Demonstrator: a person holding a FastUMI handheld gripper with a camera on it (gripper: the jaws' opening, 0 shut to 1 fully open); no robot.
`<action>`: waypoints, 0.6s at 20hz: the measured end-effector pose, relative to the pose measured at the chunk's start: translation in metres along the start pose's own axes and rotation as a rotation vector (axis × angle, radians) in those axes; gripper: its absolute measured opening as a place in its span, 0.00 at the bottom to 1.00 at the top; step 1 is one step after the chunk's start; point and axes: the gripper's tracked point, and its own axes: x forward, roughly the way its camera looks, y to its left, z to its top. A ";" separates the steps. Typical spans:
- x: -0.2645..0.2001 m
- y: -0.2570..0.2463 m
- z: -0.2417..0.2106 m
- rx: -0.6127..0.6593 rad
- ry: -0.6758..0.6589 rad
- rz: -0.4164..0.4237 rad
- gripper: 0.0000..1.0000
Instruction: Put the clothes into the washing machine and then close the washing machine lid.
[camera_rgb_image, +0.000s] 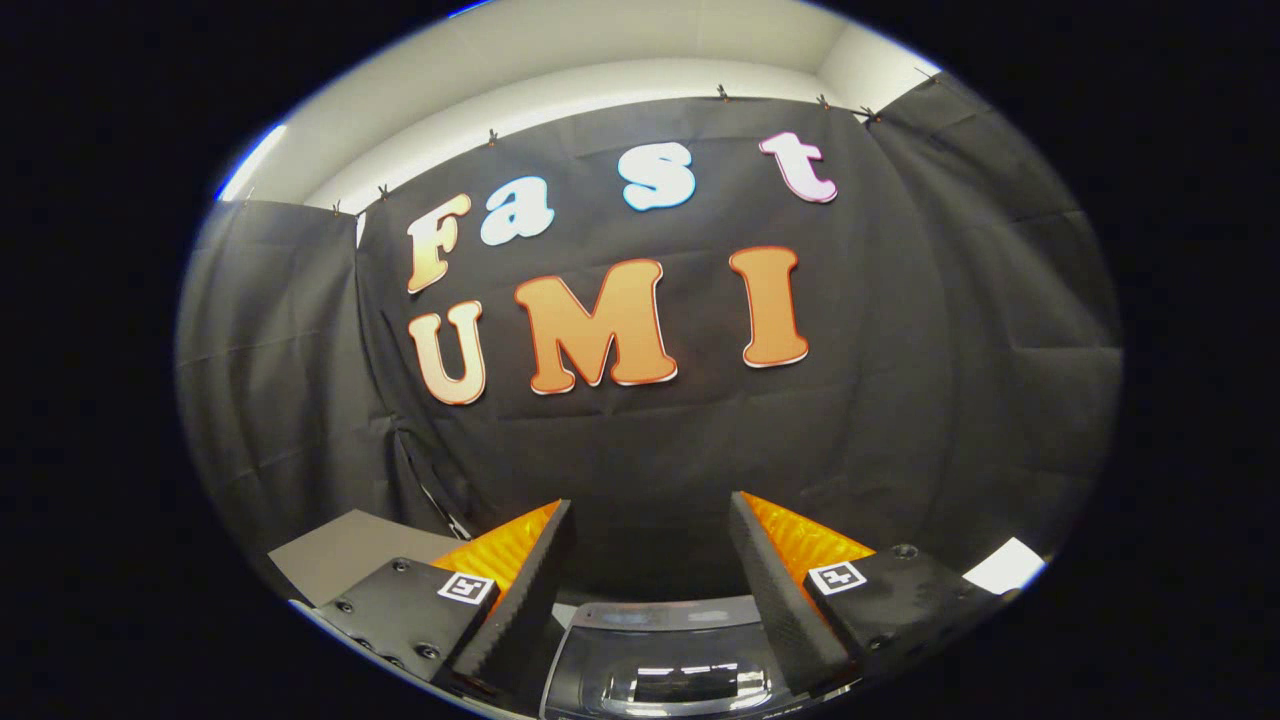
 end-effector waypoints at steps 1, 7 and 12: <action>-0.005 -0.002 0.008 -0.008 -0.013 -0.004 0.98; -0.043 -0.010 0.055 -0.025 -0.084 -0.005 0.98; -0.064 -0.008 0.070 -0.039 -0.111 0.002 0.98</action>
